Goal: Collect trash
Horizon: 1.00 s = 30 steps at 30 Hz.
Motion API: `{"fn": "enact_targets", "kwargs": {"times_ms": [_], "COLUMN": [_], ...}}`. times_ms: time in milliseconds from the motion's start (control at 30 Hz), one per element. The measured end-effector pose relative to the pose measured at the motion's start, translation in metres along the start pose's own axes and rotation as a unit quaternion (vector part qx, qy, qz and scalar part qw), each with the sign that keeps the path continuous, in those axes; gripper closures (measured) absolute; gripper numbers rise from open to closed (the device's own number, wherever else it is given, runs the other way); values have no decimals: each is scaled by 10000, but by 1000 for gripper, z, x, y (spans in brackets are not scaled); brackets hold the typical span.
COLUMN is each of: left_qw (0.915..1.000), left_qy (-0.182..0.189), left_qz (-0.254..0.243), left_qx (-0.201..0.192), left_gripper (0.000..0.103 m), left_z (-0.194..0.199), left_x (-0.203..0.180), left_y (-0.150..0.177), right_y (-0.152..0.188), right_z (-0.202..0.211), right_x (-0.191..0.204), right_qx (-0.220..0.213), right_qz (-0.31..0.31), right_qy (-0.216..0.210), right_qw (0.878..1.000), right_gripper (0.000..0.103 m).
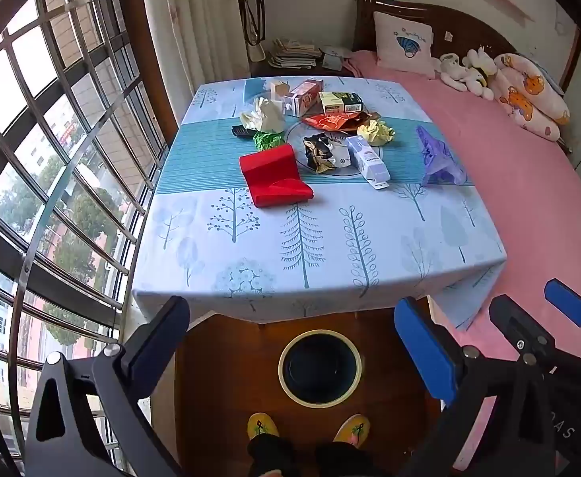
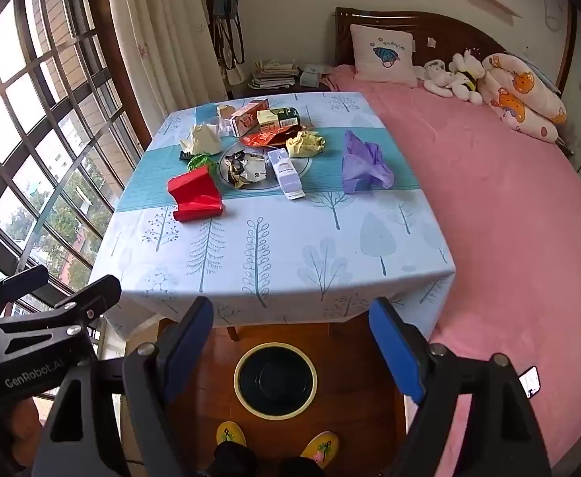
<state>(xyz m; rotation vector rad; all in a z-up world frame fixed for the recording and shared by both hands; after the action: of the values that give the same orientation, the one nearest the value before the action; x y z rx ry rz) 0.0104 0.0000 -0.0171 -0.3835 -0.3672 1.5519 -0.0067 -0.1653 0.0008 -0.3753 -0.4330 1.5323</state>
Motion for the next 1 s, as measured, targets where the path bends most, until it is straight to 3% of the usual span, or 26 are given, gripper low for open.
{"fn": "enact_targets", "kwargs": {"times_ms": [467,1000], "left_qw": [10000,9996], "left_qy": [53,-106], "left_qz": [-3,-45], "left_qx": [9,-245], "left_gripper": [2,6], "left_z": [1,3], "left_x": [5,6], "left_y": [-6,-9], "right_y": [-3,-5], "right_z": [4,-2], "right_x": [4,8], "right_qx": [-75,-10], "right_qz": [110,117], "right_qy": [-66,-121], "right_qw": [9999,9999], "right_gripper": [21,22]}}
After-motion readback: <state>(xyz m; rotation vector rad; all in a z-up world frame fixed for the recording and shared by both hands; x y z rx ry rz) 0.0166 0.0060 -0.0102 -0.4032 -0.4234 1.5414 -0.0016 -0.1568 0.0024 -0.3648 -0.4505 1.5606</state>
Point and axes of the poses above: each gripper's, at about its wrist camera, not at the fingertips, and z roughly against the way its jaws point, x to its left, y to its underside, the point moved 2 cm from there along -z, roughly the way its jaws point, and after that the axes turned 4 degrees about x, right-handed, at the moved point
